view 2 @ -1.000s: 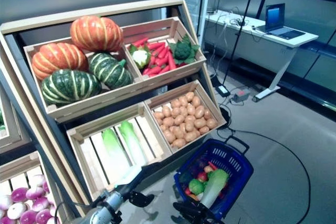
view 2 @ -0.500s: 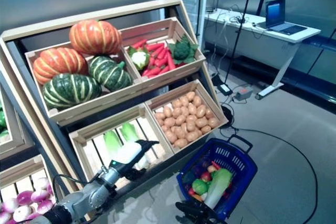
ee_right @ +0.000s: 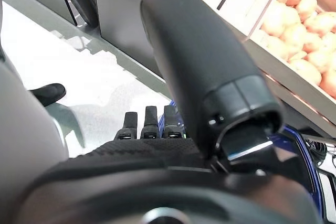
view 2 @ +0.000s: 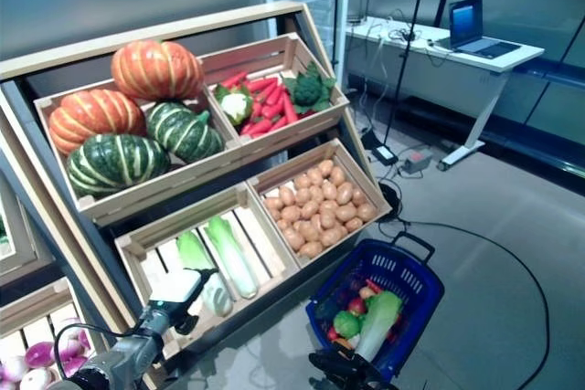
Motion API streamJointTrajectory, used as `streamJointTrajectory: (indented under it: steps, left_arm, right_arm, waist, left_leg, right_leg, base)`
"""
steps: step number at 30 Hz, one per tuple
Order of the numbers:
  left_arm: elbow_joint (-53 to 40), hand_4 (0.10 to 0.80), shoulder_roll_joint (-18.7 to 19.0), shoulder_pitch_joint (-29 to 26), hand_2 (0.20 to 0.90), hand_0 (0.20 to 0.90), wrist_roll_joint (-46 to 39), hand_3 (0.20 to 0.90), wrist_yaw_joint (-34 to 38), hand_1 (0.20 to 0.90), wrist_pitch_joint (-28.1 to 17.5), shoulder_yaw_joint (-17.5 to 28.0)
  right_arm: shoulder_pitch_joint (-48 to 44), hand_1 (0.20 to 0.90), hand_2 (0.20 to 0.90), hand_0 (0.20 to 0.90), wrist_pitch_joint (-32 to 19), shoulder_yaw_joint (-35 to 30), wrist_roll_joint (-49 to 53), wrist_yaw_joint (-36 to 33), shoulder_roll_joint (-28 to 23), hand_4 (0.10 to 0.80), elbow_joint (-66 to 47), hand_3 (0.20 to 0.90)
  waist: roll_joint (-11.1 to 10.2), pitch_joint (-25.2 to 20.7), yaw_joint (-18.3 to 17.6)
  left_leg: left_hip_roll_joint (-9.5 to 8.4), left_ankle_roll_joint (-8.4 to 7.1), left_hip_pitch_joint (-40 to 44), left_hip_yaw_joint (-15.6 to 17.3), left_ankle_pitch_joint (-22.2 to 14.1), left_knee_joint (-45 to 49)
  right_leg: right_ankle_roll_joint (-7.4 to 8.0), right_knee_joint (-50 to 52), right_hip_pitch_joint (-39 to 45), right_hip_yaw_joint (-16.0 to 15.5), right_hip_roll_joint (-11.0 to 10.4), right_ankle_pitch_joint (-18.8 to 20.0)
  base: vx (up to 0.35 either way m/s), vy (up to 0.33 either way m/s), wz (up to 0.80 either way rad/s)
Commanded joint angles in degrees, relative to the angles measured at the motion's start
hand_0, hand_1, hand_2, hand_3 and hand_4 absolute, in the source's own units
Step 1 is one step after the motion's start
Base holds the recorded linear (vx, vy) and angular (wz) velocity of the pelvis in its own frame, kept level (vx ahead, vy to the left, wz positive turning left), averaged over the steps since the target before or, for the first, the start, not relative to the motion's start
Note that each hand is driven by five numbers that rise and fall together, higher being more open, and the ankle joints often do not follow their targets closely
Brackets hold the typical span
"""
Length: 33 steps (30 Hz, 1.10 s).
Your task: Put vegetables into the basket
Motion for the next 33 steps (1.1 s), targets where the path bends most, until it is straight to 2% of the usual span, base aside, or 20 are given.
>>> streamJointTrajectory:
  steps: [1,7,11,14,18,19,26,33]
  left_arm:
    - [2.57,0.8,2.45,-9.56,0.9,0.9,-5.78,0.9,6.85,0.9,-0.57,7.4]
    - [1.23,0.8,2.54,-11.4,0.9,0.9,1.02,0.9,11.87,0.9,0.6,8.24]
    - [1.38,0.8,2.3,-13.72,0.9,0.9,3.47,0.9,15.69,0.9,2.59,6.7]
    - [1.58,0.8,2.09,-15.97,0.9,0.9,6.61,0.9,19.85,0.9,3.44,4.9]
    - [3.18,0.8,2.47,-19.2,0.9,0.9,9.66,0.9,21.36,0.9,4.27,2.67]
    - [4.07,0.8,2.6,-20.0,0.9,0.9,10.1,0.9,21.55,0.9,4.51,1.57]
    - [5.48,0.8,4.52,-22.04,0.9,0.9,9.39,0.9,21.61,0.9,4.5,-1.84]
    - [4.44,0.8,7.93,-25.1,0.9,0.9,6.72,0.9,18.59,0.9,4.55,-4.53]
  right_arm:
    - [-1.49,0.9,0.9,0.9,-0.57,1.42,-1.15,4.19,-0.54,0.8,4.23,0.9]
    - [-1.81,0.9,0.9,0.9,-1.24,1.14,-1.37,4.64,-1.33,0.8,4.03,0.9]
    - [-3.3,0.9,0.9,0.9,-1.26,1.75,-1.11,5.23,-2.48,0.8,3.34,0.9]
    - [-5.83,0.9,0.9,0.9,-1.21,2.1,-0.02,5.82,-4.31,0.8,2.32,0.9]
    - [-8.58,0.9,0.9,0.9,-1.42,1.85,3.12,5.92,-5.55,0.8,0.68,0.9]
    - [-9.35,0.9,0.9,0.9,-1.55,1.67,4.68,5.71,-5.86,0.8,-0.01,0.9]
    - [-11.6,0.9,0.9,0.9,-2.83,-0.01,10.56,6.91,-7.45,0.8,-3.08,0.9]
    - [-13.98,0.9,0.9,0.9,-1.97,-2.23,16.43,4.37,-8.62,0.8,-5.36,0.9]
  waist:
    - [-0.95,1.89,-1.42]
    - [-0.71,3.38,-1.65]
    - [0.09,5.08,-2.01]
    - [1.64,7.07,-2.5]
    - [2.57,9.83,-3.21]
    - [2.8,10.81,-3.59]
    - [3.31,13.61,-4.55]
    - [1.99,15.8,-4.33]
  left_leg:
    - [-3.31,1.69,0.49,2.29,-3.24,0.5]
    - [-3.14,1.67,-0.65,2.38,-2.7,0.5]
    - [-3.29,1.51,-2.41,2.29,-1.92,0.5]
    - [-3.65,1.36,-5.23,2.18,-1.56,1.57]
    - [-3.6,1.17,-9.25,2.13,-1.73,5.13]
    - [-3.73,0.7,-9.75,1.61,-2.49,6.21]
    - [-3.57,0.72,-14.56,2.47,-4.88,14.75]
    - [-1.96,1.47,-21.72,3.23,-10.62,28.76]
  right_leg:
    - [-1.19,0.13,1.98,-0.01,0.69,-0.76]
    - [-1.62,0.67,0.7,-0.2,0.46,-0.82]
    - [-2.07,1.85,-1.99,0.18,0.03,-0.89]
    - [-2.5,3.23,-5.23,0.96,-0.54,-1.09]
    - [-3.17,7.5,-9.56,1.61,-1.26,-2.37]
    - [-2.9,8.87,-10.03,2.03,-1.58,-3.6]
    - [-3.79,16.03,-14.64,2.15,-3.32,-6.37]
    - [-4.58,29.03,-21.61,2.15,-6.14,-11.05]
  base:
    - [0.038,0.034,-0.08]
    - [0.024,0.035,-0.03]
    - [-0.042,0.07,-0.08]
    - [-0.093,0.139,-0.08]
    - [-0.119,0.103,-0.02]
    - [-0.057,0.07,-0.1]
    - [-0.057,0.05,-0.09]
    - [-0.085,-0.011,0.0]
